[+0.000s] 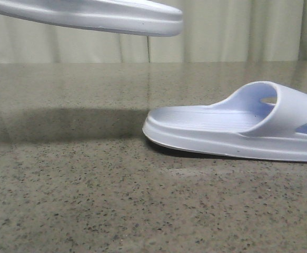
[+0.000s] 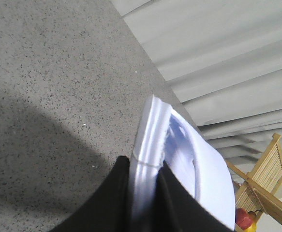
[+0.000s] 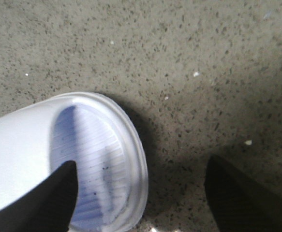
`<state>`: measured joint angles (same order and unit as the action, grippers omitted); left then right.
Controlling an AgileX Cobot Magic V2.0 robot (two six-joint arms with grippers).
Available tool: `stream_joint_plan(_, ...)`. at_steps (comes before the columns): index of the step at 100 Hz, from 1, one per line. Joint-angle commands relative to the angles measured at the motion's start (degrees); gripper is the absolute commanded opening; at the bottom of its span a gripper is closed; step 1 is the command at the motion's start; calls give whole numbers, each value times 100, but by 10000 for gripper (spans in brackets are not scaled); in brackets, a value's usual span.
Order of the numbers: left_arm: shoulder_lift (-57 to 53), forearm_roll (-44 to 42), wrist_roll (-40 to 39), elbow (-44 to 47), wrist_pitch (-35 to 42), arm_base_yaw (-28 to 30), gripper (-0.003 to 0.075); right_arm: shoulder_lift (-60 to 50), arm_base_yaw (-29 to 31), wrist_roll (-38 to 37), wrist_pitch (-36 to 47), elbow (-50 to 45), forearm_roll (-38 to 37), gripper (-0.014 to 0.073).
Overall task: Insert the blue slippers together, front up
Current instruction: 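Grasp the other slipper's rim with the right gripper and lift it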
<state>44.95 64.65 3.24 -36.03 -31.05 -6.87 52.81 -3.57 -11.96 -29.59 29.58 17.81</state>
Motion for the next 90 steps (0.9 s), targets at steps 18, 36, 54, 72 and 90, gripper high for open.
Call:
stream_joint_plan(18, -37, 268, -11, -171, 64, 2, 17, 376, 43, 19, 286, 186, 674, 476)
stream_joint_plan(36, -37, 268, -11, -171, 56, 2, 17, 521, 43, 19, 240, 186, 1044, 476)
stream_joint_plan(54, -37, 268, -11, -171, 43, 2, 17, 533, 43, 19, 209, 186, 1105, 400)
stream_joint_plan(72, -37, 268, -11, -171, 13, 2, 17, 533, 43, 19, 188, 186, 1172, 169)
stream_joint_plan(90, -37, 268, -11, -171, -33, 2, 17, 533, 43, 19, 224, 186, 1172, 16)
